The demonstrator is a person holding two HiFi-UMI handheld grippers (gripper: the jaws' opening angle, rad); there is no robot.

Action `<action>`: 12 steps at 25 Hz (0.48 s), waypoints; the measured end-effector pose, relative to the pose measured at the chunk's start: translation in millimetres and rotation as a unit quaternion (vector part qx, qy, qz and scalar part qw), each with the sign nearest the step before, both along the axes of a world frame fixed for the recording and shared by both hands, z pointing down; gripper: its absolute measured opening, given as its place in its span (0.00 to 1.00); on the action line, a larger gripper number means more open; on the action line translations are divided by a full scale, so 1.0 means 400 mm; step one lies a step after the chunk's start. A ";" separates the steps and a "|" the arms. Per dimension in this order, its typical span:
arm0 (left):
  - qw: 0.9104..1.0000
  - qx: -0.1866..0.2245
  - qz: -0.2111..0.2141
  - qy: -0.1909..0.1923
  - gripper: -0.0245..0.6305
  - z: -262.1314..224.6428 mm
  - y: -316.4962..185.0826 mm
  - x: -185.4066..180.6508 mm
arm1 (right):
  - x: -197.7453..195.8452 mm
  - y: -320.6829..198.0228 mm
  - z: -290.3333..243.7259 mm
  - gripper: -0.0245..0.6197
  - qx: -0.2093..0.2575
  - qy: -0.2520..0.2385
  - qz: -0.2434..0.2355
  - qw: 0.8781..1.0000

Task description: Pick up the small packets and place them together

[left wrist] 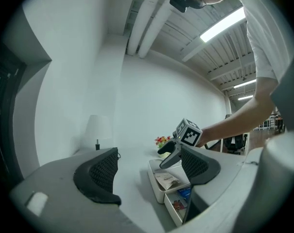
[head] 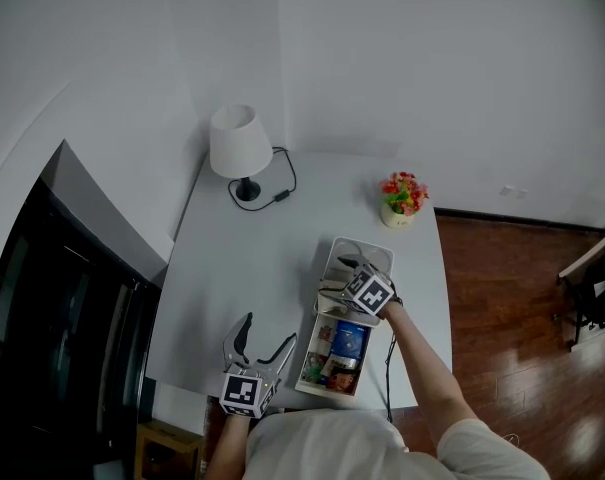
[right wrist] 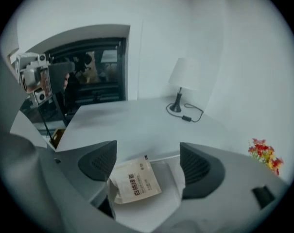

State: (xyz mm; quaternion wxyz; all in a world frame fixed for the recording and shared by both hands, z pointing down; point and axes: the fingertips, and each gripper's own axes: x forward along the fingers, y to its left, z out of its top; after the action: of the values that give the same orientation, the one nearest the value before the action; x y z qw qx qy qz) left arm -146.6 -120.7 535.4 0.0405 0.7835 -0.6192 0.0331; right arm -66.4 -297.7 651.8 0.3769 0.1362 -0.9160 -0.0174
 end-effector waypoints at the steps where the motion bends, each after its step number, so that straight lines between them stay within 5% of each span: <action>1: 1.000 0.001 0.002 0.001 0.65 -0.001 -0.001 0.003 | -0.001 0.009 -0.035 0.69 0.003 -0.035 0.011 0.999; 8: 1.000 0.010 0.013 0.004 0.65 -0.014 -0.025 0.017 | 0.053 0.106 -0.297 0.68 0.022 -0.258 0.054 0.964; 12: 1.000 0.017 0.025 0.005 0.65 -0.033 -0.037 0.031 | 0.136 0.151 -0.398 0.63 0.078 -0.316 0.088 0.941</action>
State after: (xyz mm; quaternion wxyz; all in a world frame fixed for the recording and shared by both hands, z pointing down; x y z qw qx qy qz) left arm -134.2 -135.5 522.3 0.0291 0.7994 -0.5997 0.0195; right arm -12.0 -237.1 492.4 0.0563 0.2440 -0.9681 -0.0120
